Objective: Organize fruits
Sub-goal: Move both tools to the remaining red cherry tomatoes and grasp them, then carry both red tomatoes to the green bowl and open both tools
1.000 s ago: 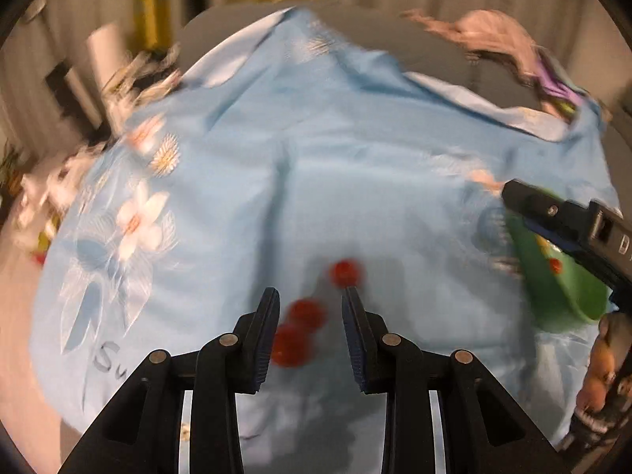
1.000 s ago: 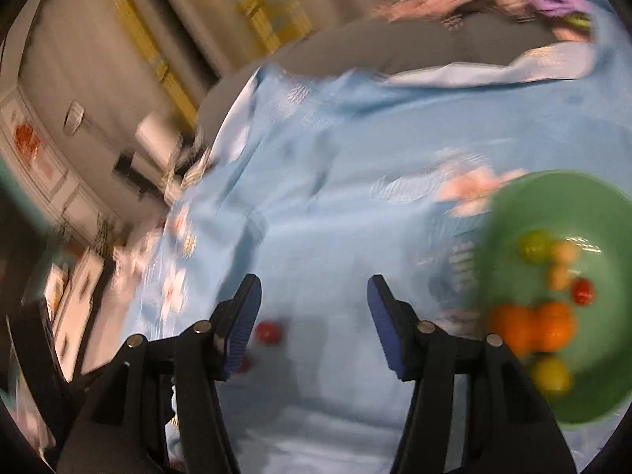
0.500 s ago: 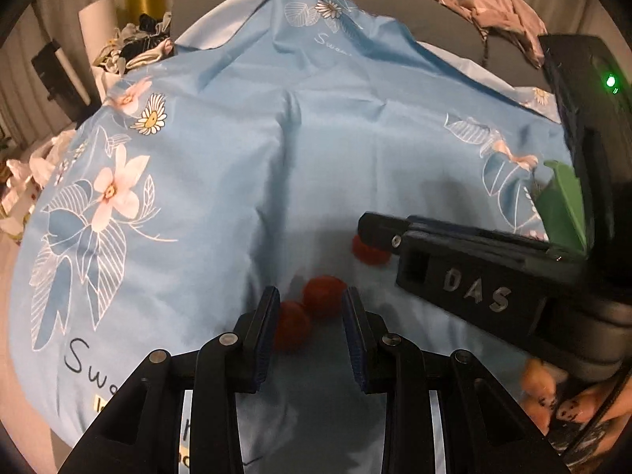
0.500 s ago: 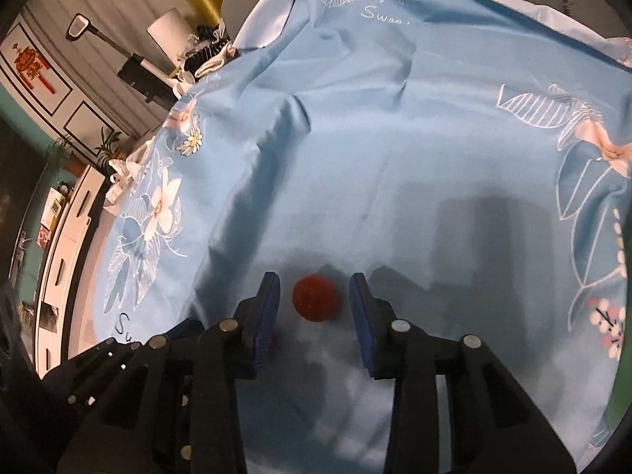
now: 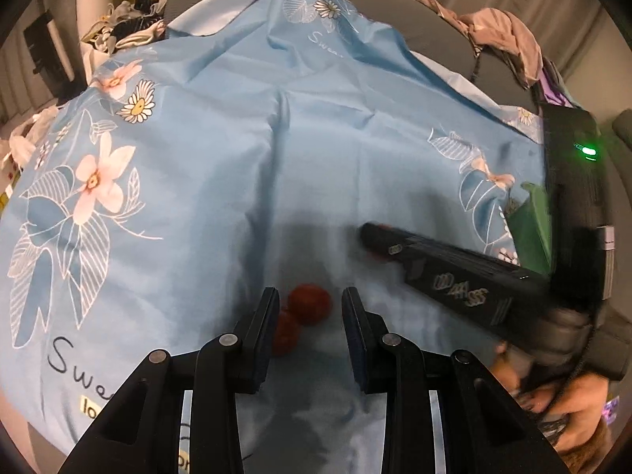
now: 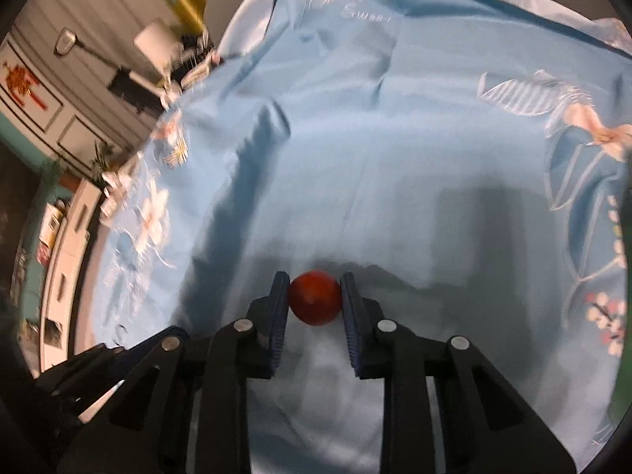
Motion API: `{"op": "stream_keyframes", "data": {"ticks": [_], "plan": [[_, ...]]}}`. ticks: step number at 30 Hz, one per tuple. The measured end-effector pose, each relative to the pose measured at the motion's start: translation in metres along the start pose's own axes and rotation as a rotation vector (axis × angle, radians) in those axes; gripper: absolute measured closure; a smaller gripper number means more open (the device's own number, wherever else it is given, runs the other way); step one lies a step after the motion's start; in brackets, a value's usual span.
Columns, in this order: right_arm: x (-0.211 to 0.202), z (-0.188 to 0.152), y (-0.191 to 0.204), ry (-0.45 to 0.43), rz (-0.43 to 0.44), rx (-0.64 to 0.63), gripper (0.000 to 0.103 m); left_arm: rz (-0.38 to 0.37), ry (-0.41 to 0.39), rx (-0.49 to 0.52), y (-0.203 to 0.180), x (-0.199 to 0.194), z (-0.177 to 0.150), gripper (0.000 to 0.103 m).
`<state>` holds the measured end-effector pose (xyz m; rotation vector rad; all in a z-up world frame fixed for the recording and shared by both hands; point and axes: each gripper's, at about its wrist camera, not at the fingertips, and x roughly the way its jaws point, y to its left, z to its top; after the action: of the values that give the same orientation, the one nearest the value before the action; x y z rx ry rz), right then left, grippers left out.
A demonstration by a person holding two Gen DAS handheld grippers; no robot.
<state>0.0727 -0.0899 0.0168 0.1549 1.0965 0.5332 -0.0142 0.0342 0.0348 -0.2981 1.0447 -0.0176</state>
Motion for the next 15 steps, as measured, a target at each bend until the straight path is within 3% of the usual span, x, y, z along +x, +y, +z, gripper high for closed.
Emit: {"op": "stream_keyframes", "data": {"ticks": [11, 15], "plan": [[-0.057, -0.003, -0.020, -0.141, 0.017, 0.039, 0.076, 0.151, 0.027, 0.123, -0.022, 0.027, 0.002, 0.072], [-0.075, -0.003, -0.032, -0.190, 0.013, 0.082, 0.076, 0.137, 0.078, 0.169, -0.027, 0.047, 0.001, 0.072]]}}
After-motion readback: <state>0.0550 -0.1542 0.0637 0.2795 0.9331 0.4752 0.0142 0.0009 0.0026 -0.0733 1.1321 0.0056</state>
